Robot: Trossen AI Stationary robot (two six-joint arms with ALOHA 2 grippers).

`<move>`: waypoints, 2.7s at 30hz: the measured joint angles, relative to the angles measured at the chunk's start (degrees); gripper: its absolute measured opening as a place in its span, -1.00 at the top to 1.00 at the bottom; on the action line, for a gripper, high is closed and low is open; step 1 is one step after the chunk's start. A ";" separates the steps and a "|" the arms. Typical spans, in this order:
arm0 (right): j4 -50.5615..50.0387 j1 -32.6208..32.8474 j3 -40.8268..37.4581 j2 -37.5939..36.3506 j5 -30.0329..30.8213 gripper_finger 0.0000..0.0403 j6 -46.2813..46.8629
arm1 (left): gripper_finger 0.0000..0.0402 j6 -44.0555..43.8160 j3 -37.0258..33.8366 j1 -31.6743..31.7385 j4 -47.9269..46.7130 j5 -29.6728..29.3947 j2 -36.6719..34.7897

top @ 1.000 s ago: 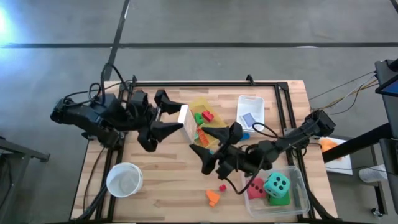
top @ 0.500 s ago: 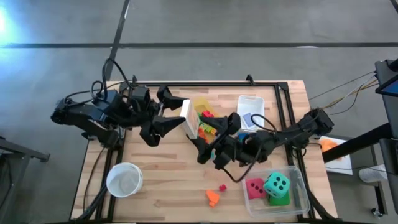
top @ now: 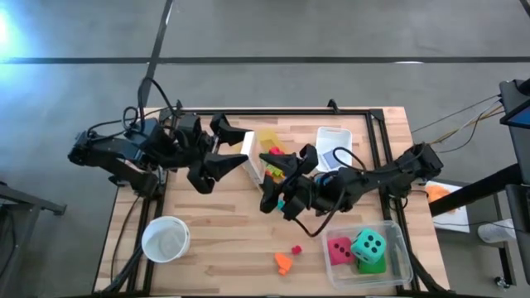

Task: Pick & Place Toys
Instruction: Put the yellow deck of cards into the white bin

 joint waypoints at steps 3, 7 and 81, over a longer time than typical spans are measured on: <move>0.07 -0.47 0.00 0.02 -0.51 0.06 0.19 | -0.51 -0.70 0.00 0.00 0.76 0.20 0.11; 0.74 -1.08 0.02 -0.03 -1.08 0.31 -0.03 | -0.51 -0.89 0.02 0.07 1.90 0.15 0.17; -130.51 -22.27 35.00 -1.42 1.58 0.68 103.08 | -0.75 3.62 -0.52 -0.02 -55.26 -16.55 -13.05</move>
